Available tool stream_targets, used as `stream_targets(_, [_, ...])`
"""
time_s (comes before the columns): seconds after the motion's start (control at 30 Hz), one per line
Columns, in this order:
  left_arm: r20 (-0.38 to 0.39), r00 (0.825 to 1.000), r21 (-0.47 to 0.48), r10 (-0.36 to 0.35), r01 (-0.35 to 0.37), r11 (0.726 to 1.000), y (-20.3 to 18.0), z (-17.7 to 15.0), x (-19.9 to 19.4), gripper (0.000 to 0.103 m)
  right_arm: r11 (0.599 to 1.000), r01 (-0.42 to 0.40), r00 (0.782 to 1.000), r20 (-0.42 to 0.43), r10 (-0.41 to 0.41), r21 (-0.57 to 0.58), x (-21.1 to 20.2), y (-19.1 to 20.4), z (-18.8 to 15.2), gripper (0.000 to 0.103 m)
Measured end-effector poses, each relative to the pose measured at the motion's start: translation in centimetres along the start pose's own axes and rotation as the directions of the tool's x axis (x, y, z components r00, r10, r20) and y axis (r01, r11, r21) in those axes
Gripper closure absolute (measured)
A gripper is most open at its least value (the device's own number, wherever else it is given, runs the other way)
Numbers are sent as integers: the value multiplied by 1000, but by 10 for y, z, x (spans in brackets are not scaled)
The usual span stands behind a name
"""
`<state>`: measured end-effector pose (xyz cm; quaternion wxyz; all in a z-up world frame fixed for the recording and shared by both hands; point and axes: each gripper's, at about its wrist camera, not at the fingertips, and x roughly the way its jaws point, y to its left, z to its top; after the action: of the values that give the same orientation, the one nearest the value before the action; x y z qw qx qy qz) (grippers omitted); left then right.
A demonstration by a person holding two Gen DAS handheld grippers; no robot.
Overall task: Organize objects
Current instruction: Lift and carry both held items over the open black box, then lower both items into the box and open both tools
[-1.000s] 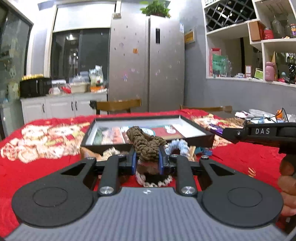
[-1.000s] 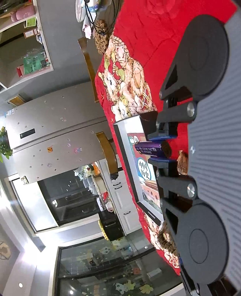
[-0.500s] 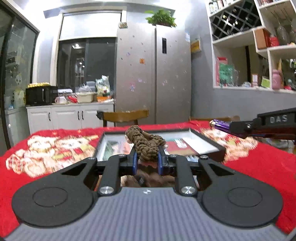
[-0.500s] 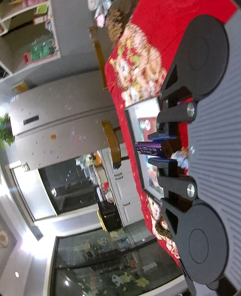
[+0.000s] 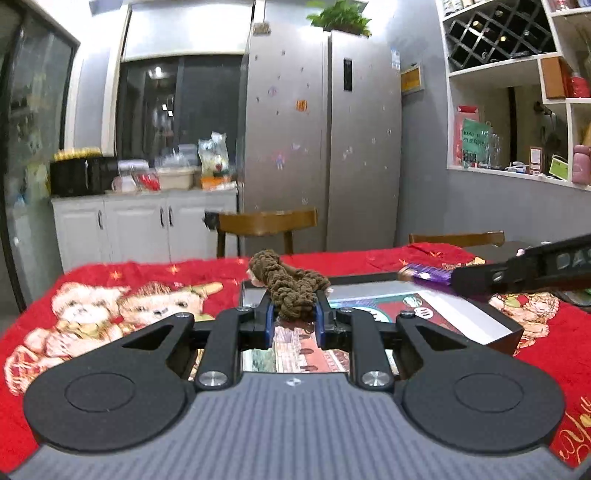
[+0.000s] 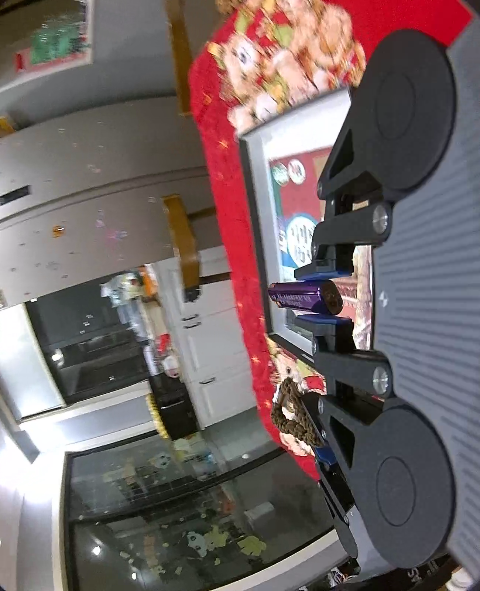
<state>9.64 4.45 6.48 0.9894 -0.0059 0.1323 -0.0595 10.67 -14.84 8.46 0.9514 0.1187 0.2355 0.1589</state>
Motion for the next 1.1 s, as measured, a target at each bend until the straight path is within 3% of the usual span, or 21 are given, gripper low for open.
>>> stream_targets(0.23, [-68,996,-31,-62,60,998,15,-10,22,79,999,16,997,-73,-14,27,41,10,-2,81])
stream_targets(0.37, [-76,997,-16,-10,8,1000,11,-20,32,79,999,18,996,-85,-14,37,53,15,-4,81])
stream_targets(0.57, [-85,996,-21,2,-3,1000,15,-28,39,79,999,17,996,-83,-14,27,61,18,-7,81])
stream_targets(0.87, [-146,989,6,-37,38,999,16,-38,54,79,999,18,992,-127,-14,32,72,12,-15,81])
stream_targets(1.1, [-184,982,-32,-52,47,998,24,-39,65,79,999,18,988,-156,-11,38,81,10,-20,81])
